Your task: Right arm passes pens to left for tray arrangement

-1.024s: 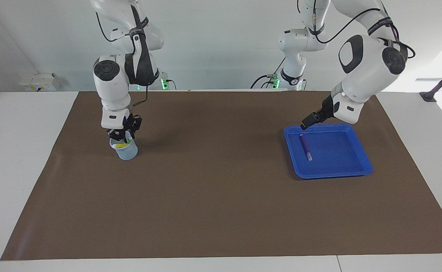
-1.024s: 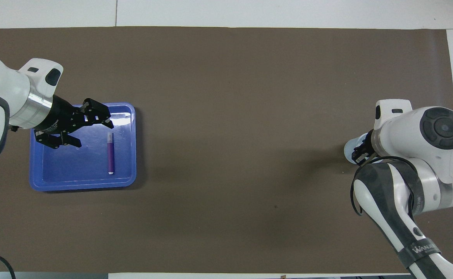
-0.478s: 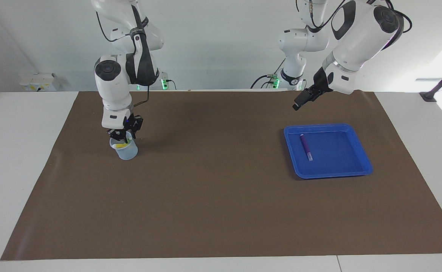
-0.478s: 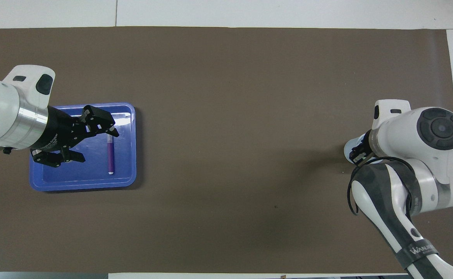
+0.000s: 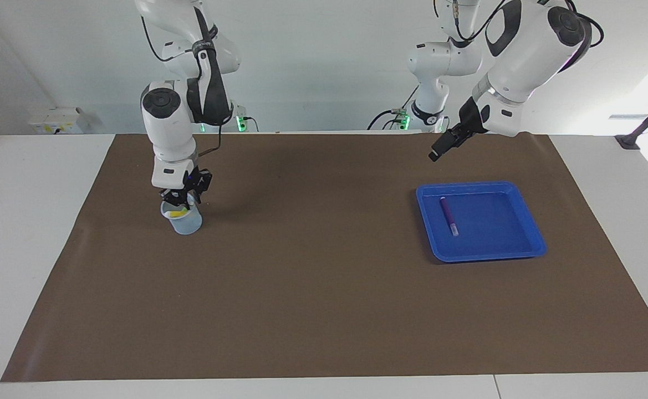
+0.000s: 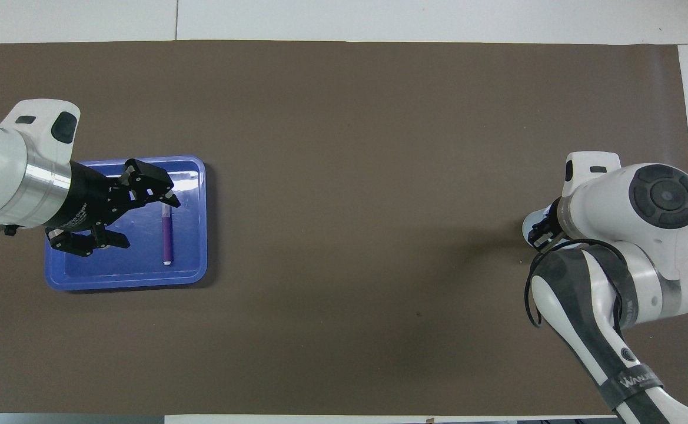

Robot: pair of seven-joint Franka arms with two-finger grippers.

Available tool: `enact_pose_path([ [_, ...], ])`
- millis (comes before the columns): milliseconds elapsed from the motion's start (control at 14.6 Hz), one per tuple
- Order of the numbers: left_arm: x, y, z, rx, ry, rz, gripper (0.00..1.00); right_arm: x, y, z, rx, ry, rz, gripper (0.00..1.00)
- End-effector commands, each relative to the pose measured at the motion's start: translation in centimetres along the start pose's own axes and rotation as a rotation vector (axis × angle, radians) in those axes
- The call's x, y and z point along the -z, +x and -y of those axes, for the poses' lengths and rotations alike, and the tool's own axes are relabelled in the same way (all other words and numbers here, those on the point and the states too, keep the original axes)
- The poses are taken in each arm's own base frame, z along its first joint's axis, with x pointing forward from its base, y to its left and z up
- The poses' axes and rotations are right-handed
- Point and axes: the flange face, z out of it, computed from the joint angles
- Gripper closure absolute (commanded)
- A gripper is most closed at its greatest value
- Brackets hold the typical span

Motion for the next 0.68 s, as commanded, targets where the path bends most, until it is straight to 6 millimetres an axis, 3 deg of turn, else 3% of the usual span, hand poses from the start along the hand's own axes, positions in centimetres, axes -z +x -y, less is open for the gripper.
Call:
enact_pose_path([
  [0,-0.1,-0.9,0.6,0.018,-0.003,0.008,0.00,-0.1,-0.2,0.1,-0.001,-0.010,-0.006,0.67],
  [68,-0.1,-0.9,0.6,0.018,-0.003,0.008,0.00,-0.1,-0.2,0.1,-0.004,-0.010,-0.006,0.68],
  [273,-0.1,-0.8,0.6,0.020,-0.004,0.008,0.00,-0.1,-0.3,0.1,-0.006,-0.006,-0.002,1.00],
  [478,0.0,-0.8,0.7,0.020,-0.005,0.007,0.00,0.3,-0.2,-0.5,-0.013,-0.003,0.007,1.00],
  [614,0.0,-0.8,0.7,0.020,-0.005,0.007,0.00,2.8,0.5,-1.8,-0.027,0.003,0.024,1.00],
])
